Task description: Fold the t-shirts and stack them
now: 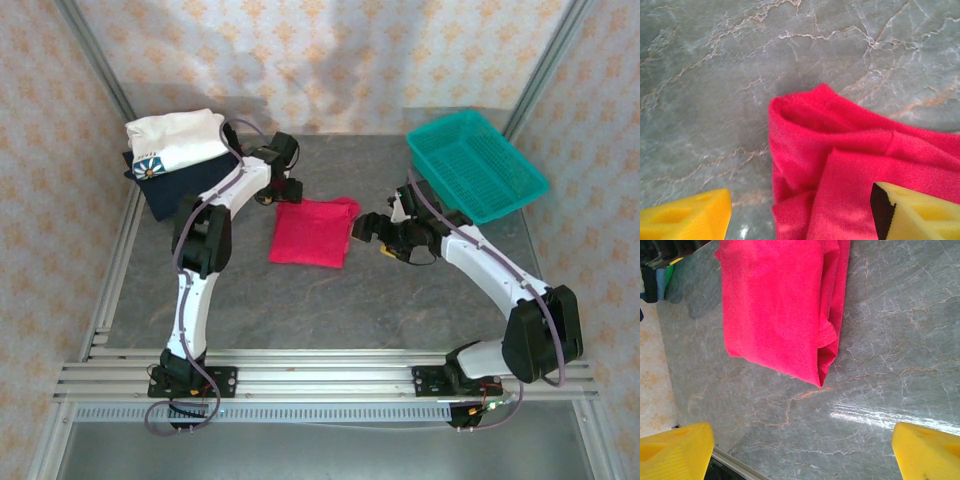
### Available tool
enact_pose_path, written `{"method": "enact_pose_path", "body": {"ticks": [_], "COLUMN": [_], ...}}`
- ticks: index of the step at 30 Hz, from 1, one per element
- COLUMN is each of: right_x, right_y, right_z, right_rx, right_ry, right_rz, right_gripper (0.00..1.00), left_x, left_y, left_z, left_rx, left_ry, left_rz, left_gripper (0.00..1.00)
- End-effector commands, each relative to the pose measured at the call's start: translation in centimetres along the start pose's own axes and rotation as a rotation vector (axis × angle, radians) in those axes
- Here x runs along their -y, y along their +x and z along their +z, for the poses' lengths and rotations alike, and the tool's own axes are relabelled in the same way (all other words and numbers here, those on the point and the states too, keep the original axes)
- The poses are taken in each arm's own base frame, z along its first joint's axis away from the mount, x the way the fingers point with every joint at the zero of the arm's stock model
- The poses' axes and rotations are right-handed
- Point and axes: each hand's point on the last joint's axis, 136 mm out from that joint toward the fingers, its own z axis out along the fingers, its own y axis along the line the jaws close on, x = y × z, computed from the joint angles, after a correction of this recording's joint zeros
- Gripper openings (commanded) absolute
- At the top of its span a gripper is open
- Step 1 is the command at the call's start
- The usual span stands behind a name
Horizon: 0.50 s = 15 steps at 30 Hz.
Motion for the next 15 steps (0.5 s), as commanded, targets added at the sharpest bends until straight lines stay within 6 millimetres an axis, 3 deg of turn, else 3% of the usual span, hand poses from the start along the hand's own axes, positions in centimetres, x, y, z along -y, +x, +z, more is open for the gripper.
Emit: {"method": "enact_pose_path", "body": {"ticks": [1, 5, 8, 13, 15], "right_x": [-0.6, -1.0, -1.4, -2.7, -3.0], "right_y": [0.2, 0.1, -0.3, -0.9, -1.1], "right_z": [-0.6, -0.7, -1.2, -2.3, -2.8], "right_rx": [0.006, 0.007, 0.016, 0.028, 0.038], "right_ry": [-0.027, -0.038, -0.035, -0.048, -0.049], "right_rz": [-0.002, -0.002, -0.013, -0.042, -0.051], "right_gripper": [0.92, 0.92, 0.92, 0.92, 0.92], "left_x": [-0.4, 0.8, 1.3, 0.9, 1.0], "left_y": [0.7, 1.1, 2.3, 4.9, 5.5], "left_z": [1.3, 3.0, 4.3, 5.9, 5.9], "left_rx": [-0.041, -0.067, -0.117, -0.206, -0.224], "left_ry": [-0.056, -0.058, -0.086, -0.107, -0.094], "left_rz": [-0.001, 0.009, 0.016, 0.009, 0.017], "left_gripper": [0.73, 0.71, 0.64, 0.25, 0.15]}}
